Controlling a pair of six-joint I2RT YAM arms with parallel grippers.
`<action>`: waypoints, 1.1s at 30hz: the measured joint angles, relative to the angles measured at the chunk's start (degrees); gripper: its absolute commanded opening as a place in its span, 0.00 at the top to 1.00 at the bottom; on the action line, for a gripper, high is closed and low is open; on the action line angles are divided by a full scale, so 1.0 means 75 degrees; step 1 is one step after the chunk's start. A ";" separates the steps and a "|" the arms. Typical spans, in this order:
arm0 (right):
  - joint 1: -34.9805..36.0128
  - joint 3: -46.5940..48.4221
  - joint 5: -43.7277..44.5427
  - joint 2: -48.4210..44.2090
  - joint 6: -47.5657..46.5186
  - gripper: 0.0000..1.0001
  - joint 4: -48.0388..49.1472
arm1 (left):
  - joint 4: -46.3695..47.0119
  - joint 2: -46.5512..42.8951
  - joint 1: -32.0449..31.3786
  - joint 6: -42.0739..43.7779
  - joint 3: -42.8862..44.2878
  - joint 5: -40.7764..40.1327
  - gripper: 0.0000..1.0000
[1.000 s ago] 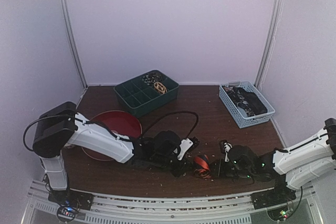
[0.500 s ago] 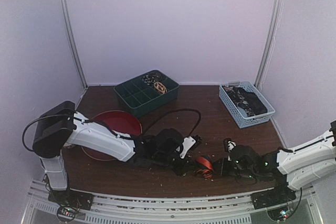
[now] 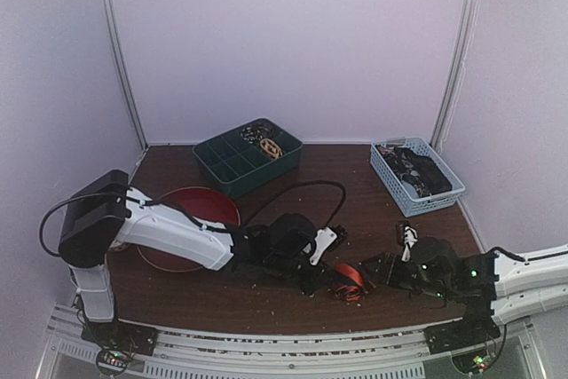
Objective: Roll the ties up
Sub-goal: Roll the tie at the center of the board.
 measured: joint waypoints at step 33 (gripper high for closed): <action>0.0000 -0.0577 -0.0516 -0.0405 0.0353 0.58 0.0029 | 0.0807 -0.0198 0.0420 -0.1387 -0.0807 0.0289 0.29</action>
